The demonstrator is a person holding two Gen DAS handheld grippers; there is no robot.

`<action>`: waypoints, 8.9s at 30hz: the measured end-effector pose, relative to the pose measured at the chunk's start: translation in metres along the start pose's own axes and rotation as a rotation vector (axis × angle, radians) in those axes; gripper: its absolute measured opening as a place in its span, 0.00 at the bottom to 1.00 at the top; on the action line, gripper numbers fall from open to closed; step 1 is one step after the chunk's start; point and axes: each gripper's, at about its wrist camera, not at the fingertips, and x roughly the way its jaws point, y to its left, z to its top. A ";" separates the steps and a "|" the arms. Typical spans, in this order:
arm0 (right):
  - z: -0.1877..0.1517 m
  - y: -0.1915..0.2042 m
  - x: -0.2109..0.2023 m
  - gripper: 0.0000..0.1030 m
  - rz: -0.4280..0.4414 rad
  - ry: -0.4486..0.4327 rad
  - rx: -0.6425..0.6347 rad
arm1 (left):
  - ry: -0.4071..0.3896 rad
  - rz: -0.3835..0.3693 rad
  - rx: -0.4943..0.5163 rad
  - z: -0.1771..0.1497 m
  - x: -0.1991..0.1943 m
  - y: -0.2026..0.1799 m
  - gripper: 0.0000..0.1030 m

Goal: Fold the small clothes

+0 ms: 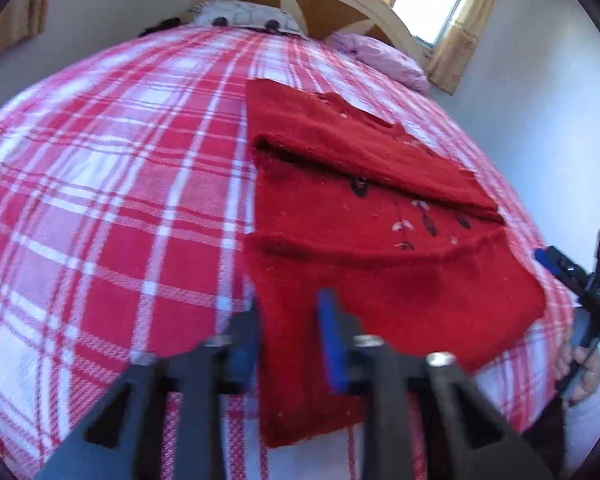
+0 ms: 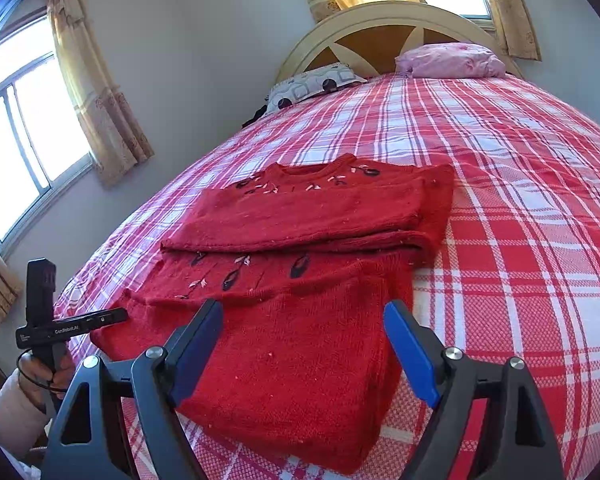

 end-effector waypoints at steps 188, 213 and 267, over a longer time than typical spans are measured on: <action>0.024 -0.047 0.078 0.16 -0.111 0.045 0.118 | -0.060 0.026 -0.319 0.084 0.076 0.025 0.33; 0.104 0.055 0.078 0.72 -0.007 0.108 -0.069 | -0.195 -0.158 -0.448 0.088 0.053 0.021 0.14; 0.195 0.111 0.290 0.21 0.176 0.492 0.008 | -0.325 -0.151 -0.282 0.102 0.045 -0.062 0.14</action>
